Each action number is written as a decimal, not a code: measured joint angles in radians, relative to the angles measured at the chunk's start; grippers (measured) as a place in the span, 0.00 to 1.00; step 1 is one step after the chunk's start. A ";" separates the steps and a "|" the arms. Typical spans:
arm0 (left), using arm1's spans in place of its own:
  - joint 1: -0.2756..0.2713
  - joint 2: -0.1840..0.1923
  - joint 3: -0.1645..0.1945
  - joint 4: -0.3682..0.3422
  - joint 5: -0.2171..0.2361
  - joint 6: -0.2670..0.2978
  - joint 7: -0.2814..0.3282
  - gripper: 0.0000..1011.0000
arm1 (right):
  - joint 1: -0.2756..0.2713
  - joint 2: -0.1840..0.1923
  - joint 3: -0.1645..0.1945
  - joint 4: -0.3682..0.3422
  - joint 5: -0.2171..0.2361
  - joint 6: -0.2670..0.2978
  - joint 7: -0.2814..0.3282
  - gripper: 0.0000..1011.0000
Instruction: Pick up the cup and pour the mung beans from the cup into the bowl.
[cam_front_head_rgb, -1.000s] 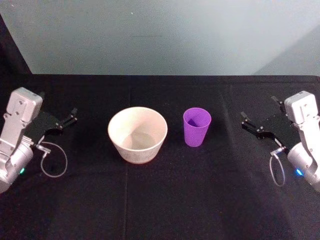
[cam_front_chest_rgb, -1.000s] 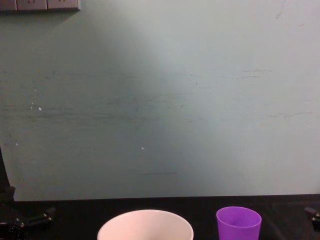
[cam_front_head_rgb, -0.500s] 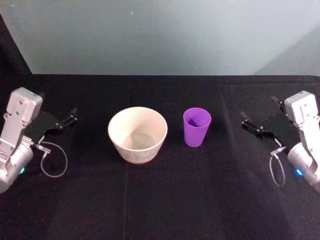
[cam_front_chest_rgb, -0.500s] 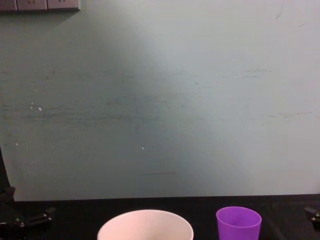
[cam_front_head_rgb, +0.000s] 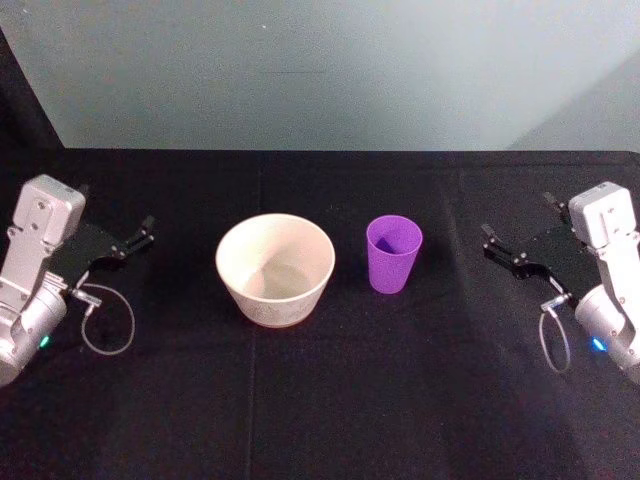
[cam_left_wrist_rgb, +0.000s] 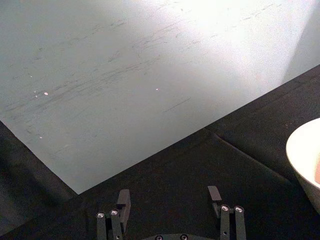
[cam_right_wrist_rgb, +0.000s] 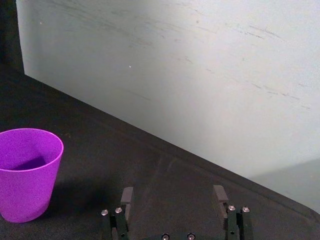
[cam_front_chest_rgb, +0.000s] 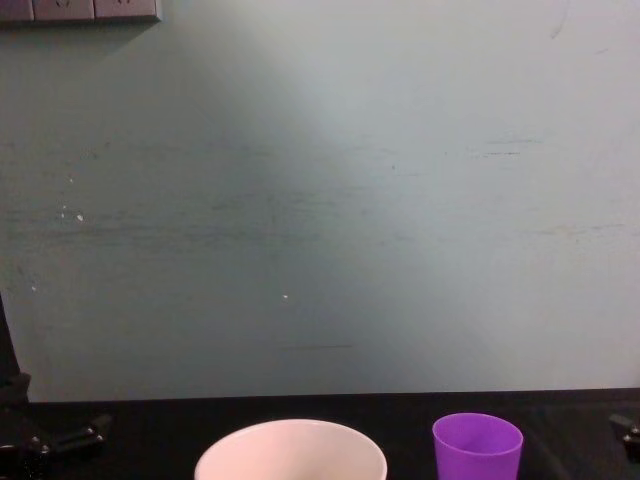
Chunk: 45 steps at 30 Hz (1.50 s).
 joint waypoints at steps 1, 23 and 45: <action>0.000 0.000 0.000 0.000 0.000 0.000 0.000 0.99 | 0.000 0.000 0.000 0.000 0.000 0.000 0.000 0.99; 0.000 0.000 0.000 0.000 0.000 0.000 0.000 0.99 | 0.000 0.000 0.000 0.000 0.000 0.000 0.000 0.99; 0.000 0.000 0.000 0.000 0.000 0.000 0.000 0.99 | -0.075 0.016 0.023 -0.067 0.012 0.014 0.034 0.99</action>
